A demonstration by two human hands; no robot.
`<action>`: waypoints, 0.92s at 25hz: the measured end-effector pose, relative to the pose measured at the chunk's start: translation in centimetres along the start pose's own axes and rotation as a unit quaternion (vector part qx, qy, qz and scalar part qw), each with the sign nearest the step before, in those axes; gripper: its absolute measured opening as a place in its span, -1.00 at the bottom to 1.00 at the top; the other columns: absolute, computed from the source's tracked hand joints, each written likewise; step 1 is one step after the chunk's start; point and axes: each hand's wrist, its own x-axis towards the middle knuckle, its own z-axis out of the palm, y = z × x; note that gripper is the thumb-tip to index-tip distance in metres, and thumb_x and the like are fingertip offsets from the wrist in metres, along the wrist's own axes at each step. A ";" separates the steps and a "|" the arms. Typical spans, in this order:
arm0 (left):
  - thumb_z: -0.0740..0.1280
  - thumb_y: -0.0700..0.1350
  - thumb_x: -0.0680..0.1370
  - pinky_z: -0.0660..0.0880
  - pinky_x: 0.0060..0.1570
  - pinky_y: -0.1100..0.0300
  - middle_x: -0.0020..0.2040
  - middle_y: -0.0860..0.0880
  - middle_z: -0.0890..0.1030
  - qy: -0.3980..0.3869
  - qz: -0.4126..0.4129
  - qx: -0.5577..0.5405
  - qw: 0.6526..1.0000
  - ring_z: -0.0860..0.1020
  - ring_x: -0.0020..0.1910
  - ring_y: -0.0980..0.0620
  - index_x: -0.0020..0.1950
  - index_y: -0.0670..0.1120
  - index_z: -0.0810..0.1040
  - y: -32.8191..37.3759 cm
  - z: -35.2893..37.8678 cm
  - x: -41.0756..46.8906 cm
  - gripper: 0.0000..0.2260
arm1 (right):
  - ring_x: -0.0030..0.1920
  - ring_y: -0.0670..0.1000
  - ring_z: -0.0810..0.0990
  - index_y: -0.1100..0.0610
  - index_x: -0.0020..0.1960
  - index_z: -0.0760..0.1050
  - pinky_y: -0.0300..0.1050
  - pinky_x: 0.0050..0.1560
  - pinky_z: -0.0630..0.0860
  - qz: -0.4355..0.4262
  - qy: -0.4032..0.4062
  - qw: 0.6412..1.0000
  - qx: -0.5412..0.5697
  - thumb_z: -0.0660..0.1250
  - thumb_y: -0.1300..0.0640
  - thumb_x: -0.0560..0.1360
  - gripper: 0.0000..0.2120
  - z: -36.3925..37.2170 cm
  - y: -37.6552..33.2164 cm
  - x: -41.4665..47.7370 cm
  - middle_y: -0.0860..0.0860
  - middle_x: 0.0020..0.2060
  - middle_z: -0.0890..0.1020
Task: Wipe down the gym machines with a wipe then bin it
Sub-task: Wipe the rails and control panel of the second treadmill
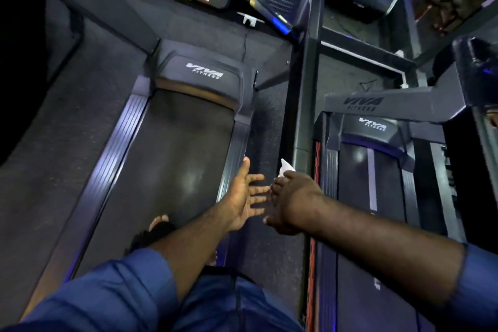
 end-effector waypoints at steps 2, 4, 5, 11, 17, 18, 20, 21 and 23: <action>0.08 0.53 0.54 0.45 0.36 -0.15 0.37 -0.21 0.58 0.005 -0.001 0.029 1.000 0.55 0.37 -0.21 0.48 -0.05 0.47 -0.1 0.3 -0.9 -0.20 | 0.67 0.11 -0.02 0.01 0.66 0.15 0.20 0.61 -0.10 0.049 0.011 0.999 -0.014 0.06 -0.36 0.63 -0.28 -0.6 0.8 0.6 0.06 0.66 0.14; 0.10 0.54 0.52 0.43 0.38 -0.15 0.41 -0.21 0.56 0.010 0.000 0.054 0.998 0.52 0.41 -0.20 0.46 -0.04 0.49 0.3 0.3 -1.4 -0.21 | 0.67 0.16 -0.10 0.00 0.67 0.13 0.25 0.60 -0.20 0.063 0.005 0.997 -0.032 0.11 -0.36 0.62 -0.26 -1.0 0.7 1.9 0.11 0.67 0.08; 0.11 0.55 0.50 0.43 0.41 -0.16 0.41 -0.20 0.56 0.013 0.003 0.055 0.998 0.52 0.41 -0.19 0.46 -0.03 0.50 0.4 0.2 -1.7 -0.20 | 0.67 0.17 -0.06 0.01 0.65 0.17 0.25 0.60 -0.20 0.064 0.011 0.997 -0.046 0.14 -0.35 0.61 -0.27 -0.6 0.0 2.5 0.12 0.66 0.12; 0.08 0.50 0.56 0.55 0.26 -0.20 0.30 -0.14 0.60 -0.013 0.008 0.071 0.997 0.58 0.29 -0.18 0.42 -0.03 0.49 1.3 -1.2 -3.4 -0.27 | 0.34 0.08 0.49 0.03 0.31 0.61 0.08 0.45 0.21 -0.057 0.178 0.981 -0.051 0.04 -0.02 0.71 -0.59 3.7 -2.5 -0.9 0.04 0.26 0.63; 0.16 0.39 0.63 0.48 0.37 -0.18 0.39 -0.05 0.51 -0.040 0.078 0.188 0.978 0.52 0.33 -0.07 0.50 0.02 0.45 2.4 1.3 -5.2 -0.40 | 0.52 0.13 0.42 0.19 0.37 0.59 0.08 0.55 0.32 0.035 0.453 0.871 0.187 0.12 0.18 0.60 -0.57 9.9 -3.1 -2.2 0.10 0.42 0.55; 0.19 0.30 0.67 0.40 0.45 -0.15 0.46 -0.04 0.47 -0.044 0.126 0.240 0.962 0.47 0.40 -0.06 0.53 0.03 0.43 2.8 2.2 -5.1 -0.47 | 0.58 0.11 0.32 0.21 0.46 0.51 0.03 0.59 0.22 0.075 0.486 0.817 0.299 0.19 0.26 0.60 -0.56 10.4 -5.0 -2.2 0.11 0.51 0.46; 0.21 0.16 0.72 0.16 0.61 -0.05 0.66 -0.06 0.22 -0.062 0.221 0.408 0.884 0.23 0.62 -0.05 0.61 0.01 0.36 3.5 3.7 -4.5 -0.52 | 0.65 0.03 0.13 0.17 0.58 0.35 -0.07 0.64 0.04 0.162 0.510 0.665 0.522 0.26 0.34 0.62 -0.47 9.4 -8.9 -2.0 0.05 0.61 0.28; 0.21 0.16 0.72 0.08 0.63 -0.04 0.71 -0.05 0.08 -0.077 0.258 0.508 0.818 0.11 0.67 -0.04 0.62 0.02 0.34 3.7 4.0 -3.9 -0.51 | 0.66 -0.02 0.10 0.14 0.61 0.31 -0.09 0.65 0.02 0.205 0.512 0.569 0.609 0.23 0.33 0.65 -0.47 8.5 -10.7 -1.3 0.01 0.62 0.24; 0.13 0.23 0.70 0.00 0.65 -0.10 0.73 -0.04 -0.01 -0.113 0.308 0.667 0.669 -0.01 0.69 -0.05 0.63 0.03 0.34 4.3 4.4 -2.3 -0.46 | 0.65 -0.09 0.10 0.07 0.63 0.26 -0.11 0.64 0.08 0.276 0.499 0.336 0.750 0.16 0.27 0.72 -0.51 5.9 -12.7 -0.7 -0.05 0.63 0.21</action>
